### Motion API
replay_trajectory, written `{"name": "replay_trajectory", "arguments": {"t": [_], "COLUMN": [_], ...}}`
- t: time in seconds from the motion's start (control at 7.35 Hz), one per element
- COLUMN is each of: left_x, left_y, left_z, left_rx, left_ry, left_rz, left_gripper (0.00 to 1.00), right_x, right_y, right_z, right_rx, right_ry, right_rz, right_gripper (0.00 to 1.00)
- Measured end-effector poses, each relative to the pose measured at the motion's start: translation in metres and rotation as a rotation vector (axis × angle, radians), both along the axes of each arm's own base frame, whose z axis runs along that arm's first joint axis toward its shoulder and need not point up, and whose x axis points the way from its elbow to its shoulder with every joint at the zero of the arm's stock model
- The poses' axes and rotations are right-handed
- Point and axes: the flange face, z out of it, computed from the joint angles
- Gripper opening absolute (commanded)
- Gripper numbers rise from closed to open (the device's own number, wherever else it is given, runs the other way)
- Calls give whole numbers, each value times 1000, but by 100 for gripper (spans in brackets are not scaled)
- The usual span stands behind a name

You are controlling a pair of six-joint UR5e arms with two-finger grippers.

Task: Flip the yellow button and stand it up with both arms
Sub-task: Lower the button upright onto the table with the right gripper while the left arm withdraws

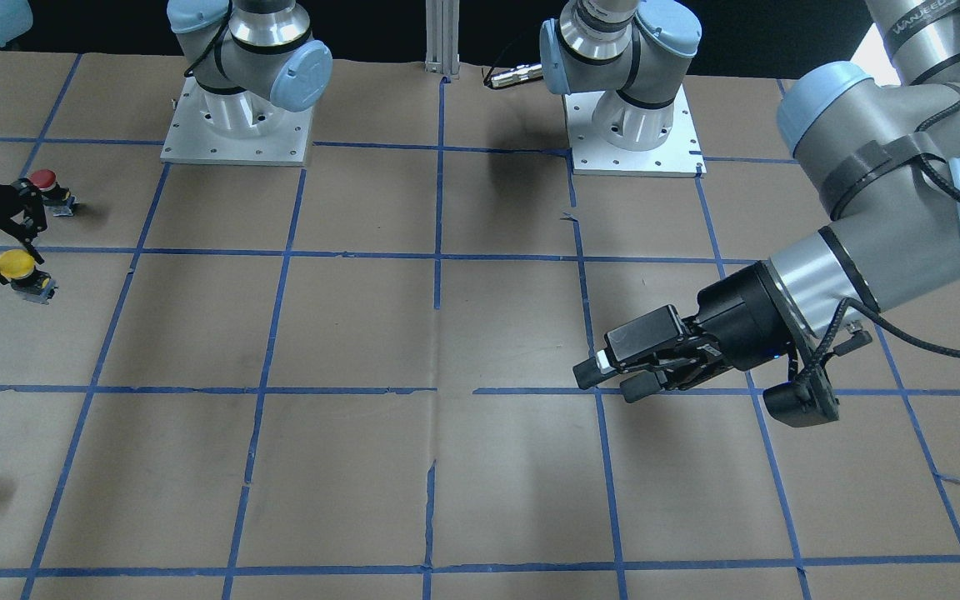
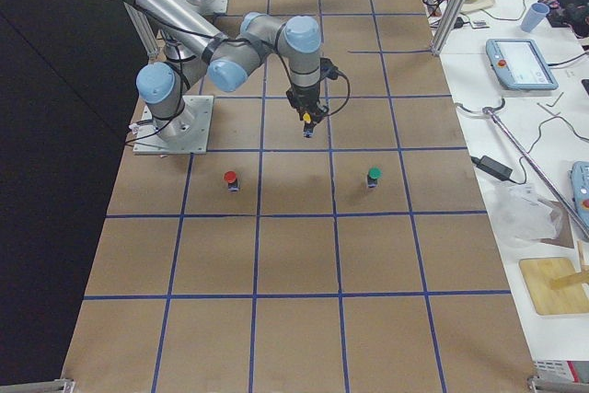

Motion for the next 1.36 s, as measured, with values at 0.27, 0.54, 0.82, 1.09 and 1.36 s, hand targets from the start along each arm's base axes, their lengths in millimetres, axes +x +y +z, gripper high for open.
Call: {"name": "replay_trajectory", "arguments": {"t": [0.27,0.54,0.82,1.09,1.36], "left_x": [21,22,14,13,16], "left_y": [-1,2,3,4,6], "left_z": [-2,-4,-5,1,9], "left_rx": [18,40,40,37,47], "left_ry": [-313,-554,-666,-699,-725], "left_rz": [21,-9,-53,-72,-106], "left_gripper": [100,100,100,100,100], "right_x": [-49,-88,-105,-123,-132], "right_y": [17,17,17,25,28], "right_z": [-40,-71,-85,-95,-101], "right_rx": [-49,-49,-42,-32,-26], "right_ry": [-23,-51,-51,-70,-85], "right_rz": [144,252,325,314,283], "right_gripper": [19,19,20,57,98]}}
